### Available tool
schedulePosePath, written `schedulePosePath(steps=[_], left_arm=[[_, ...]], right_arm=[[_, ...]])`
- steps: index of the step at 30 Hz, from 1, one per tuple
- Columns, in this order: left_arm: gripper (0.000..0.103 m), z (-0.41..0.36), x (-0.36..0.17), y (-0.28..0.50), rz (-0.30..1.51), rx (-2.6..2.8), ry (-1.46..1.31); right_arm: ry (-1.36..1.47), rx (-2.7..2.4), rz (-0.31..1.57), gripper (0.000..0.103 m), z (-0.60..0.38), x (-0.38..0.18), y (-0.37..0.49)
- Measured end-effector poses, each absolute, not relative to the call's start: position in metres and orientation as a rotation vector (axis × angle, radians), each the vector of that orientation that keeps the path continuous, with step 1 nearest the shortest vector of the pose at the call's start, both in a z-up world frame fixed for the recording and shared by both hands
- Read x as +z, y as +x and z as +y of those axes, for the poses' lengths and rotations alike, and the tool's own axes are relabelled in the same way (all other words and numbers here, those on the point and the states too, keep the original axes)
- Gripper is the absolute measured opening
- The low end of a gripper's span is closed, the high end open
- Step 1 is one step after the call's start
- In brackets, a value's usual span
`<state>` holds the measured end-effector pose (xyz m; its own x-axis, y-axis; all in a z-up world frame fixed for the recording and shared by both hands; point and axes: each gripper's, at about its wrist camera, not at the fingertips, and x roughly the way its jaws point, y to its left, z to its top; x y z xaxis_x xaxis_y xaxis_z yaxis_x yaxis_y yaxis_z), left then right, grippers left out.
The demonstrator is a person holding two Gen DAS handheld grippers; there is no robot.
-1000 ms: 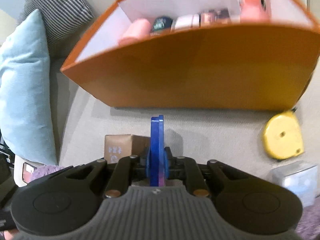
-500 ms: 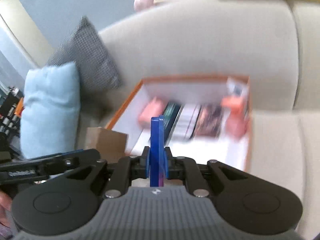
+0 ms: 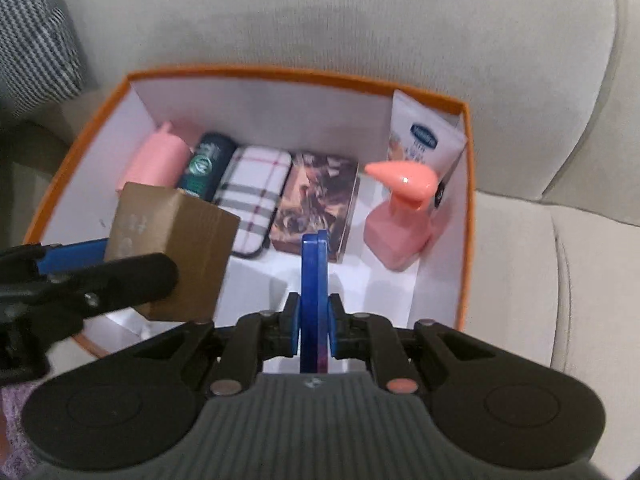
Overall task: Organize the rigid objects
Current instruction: 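Lift the brown box and blue tin and carry both over the orange box, then lower the brown box with the left tool while the right tool lowers the blue tin into the box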
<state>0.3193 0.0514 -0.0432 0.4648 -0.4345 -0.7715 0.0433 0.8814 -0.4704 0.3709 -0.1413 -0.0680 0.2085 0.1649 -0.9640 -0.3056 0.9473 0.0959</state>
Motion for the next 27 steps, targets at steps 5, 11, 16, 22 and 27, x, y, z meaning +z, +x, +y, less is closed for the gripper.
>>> schedulePosePath(steps=[5,11,16,22,27], left_arm=[[0.069,0.057,-0.053,0.325,1.076,-0.302,-0.421],[0.069,0.060,-0.059,0.330,1.072,-0.310,-0.440],[0.069,0.061,-0.060,0.328,1.079,-0.319,-0.451],[0.069,0.062,-0.060,0.327,1.083,-0.325,-0.449],[0.069,0.058,-0.061,0.328,1.092,-0.331,-0.442]], right_arm=[[-0.156,0.249,1.418,0.014,-0.133,-0.093,0.382],[-0.161,0.210,1.464,0.014,-0.132,-0.110,0.385],[-0.224,0.221,1.451,0.015,-0.127,-0.107,0.386],[-0.392,0.255,1.413,0.015,-0.116,-0.100,0.385],[-0.429,0.275,1.389,0.015,-0.119,-0.092,0.384]])
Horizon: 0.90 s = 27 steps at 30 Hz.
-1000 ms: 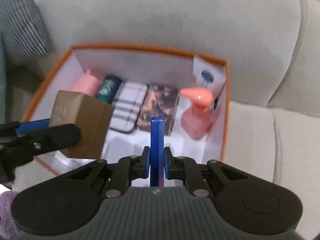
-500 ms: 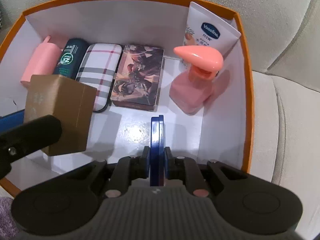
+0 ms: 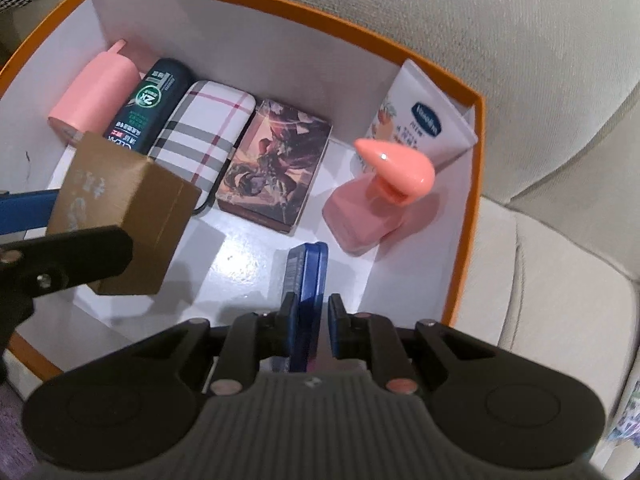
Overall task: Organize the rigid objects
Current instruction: 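Lower the brown box with the left tool while the right tool lowers the blue tin into the box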
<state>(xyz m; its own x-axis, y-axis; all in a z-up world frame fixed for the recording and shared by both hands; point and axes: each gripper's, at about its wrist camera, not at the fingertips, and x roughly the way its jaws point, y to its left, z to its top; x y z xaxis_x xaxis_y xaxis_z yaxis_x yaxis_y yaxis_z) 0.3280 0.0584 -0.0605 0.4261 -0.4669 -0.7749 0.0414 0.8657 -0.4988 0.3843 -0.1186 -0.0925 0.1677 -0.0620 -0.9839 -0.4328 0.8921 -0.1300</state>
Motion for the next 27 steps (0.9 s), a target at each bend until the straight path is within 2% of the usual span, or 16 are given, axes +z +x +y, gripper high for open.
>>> schedulePosePath(steps=[14,16,20,27], left_arm=[[0.069,0.048,-0.070,0.332,1.129,-0.307,-0.432],[0.069,0.049,-0.068,0.332,1.122,-0.290,-0.419],[0.069,0.055,-0.065,0.334,1.110,-0.266,-0.402],[0.069,0.058,-0.066,0.337,1.116,-0.254,-0.384]], right_arm=[[-0.370,0.429,1.343,0.017,-0.130,-0.082,0.380],[-0.328,0.490,1.370,0.020,-0.126,-0.087,0.380],[-0.206,0.565,1.423,0.020,-0.117,-0.101,0.383],[-0.187,0.557,1.485,0.015,-0.100,-0.125,0.385]])
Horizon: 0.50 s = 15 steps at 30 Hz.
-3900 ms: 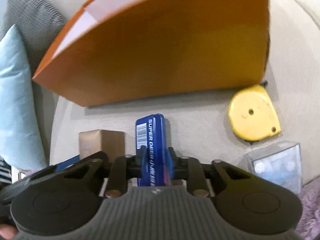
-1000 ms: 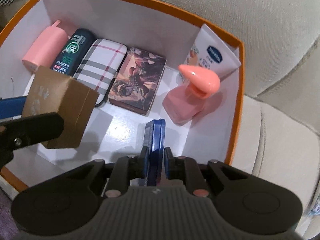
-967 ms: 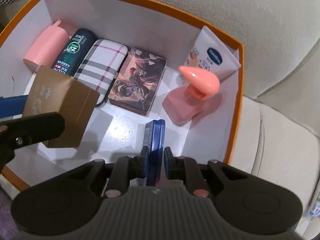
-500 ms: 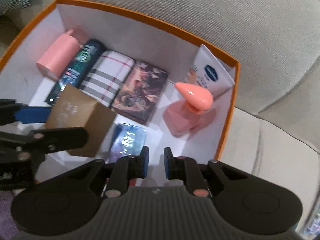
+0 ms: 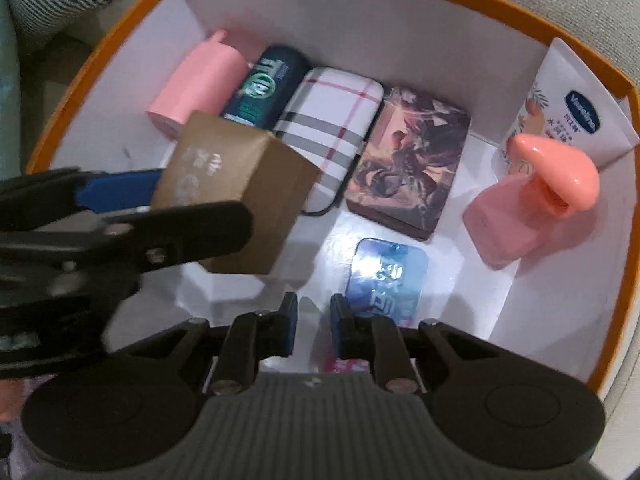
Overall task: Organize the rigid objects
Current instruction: 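Lower the brown box with the left tool while the right tool lowers the blue tin into the box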
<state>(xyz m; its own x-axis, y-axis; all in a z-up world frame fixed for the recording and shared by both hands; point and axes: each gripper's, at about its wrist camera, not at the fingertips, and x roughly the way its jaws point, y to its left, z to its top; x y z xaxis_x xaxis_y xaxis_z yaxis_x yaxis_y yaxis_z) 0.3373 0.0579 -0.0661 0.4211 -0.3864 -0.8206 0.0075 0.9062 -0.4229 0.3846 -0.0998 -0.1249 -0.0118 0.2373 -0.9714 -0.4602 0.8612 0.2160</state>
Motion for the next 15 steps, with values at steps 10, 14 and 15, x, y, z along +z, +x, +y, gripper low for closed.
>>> schedulePosePath(steps=[10,14,15], left_arm=[[0.069,0.054,-0.067,0.337,1.112,-0.273,-0.409],[0.069,0.058,-0.066,0.338,1.112,-0.244,-0.384],[0.069,0.059,-0.066,0.338,1.114,-0.244,-0.385]], right_arm=[[-0.205,0.487,1.444,0.015,-0.117,-0.121,0.390],[-0.152,0.615,1.463,0.015,-0.103,-0.119,0.382],[-0.160,0.634,1.475,0.015,-0.097,-0.122,0.380]])
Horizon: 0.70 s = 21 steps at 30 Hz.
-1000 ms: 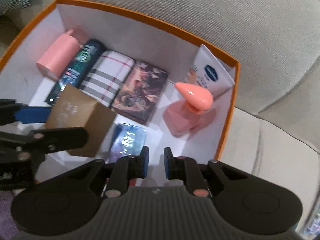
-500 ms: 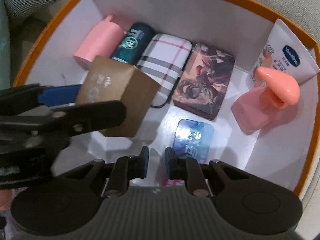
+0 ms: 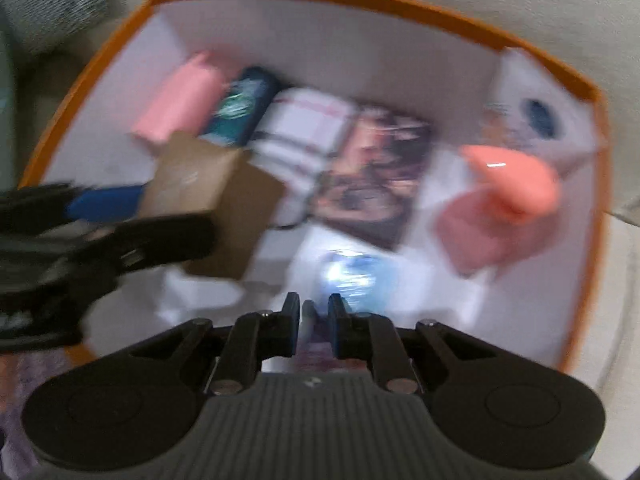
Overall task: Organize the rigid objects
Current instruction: 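Lower the brown box with the left tool while the right tool lowers the blue tin into the box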
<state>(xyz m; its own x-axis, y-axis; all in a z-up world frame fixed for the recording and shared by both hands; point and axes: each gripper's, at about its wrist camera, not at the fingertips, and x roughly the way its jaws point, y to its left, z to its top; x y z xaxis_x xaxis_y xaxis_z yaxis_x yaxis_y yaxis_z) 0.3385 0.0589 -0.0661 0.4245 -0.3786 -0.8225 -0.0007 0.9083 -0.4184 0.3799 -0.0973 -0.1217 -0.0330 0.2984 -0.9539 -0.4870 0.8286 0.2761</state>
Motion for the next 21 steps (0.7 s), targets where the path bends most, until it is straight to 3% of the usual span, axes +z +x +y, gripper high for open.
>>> schedulePosePath(steps=[14,19,21], left_arm=[[0.069,0.050,-0.070,0.339,1.141,-0.302,-0.415],[0.069,0.054,-0.067,0.338,1.133,-0.282,-0.409],[0.069,0.058,-0.067,0.340,1.133,-0.266,-0.406]], right_arm=[[-0.226,0.442,1.478,0.010,-0.103,-0.132,0.381],[-0.231,0.475,1.437,0.016,-0.104,-0.116,0.384],[-0.333,0.477,1.396,0.023,-0.105,-0.103,0.385]])
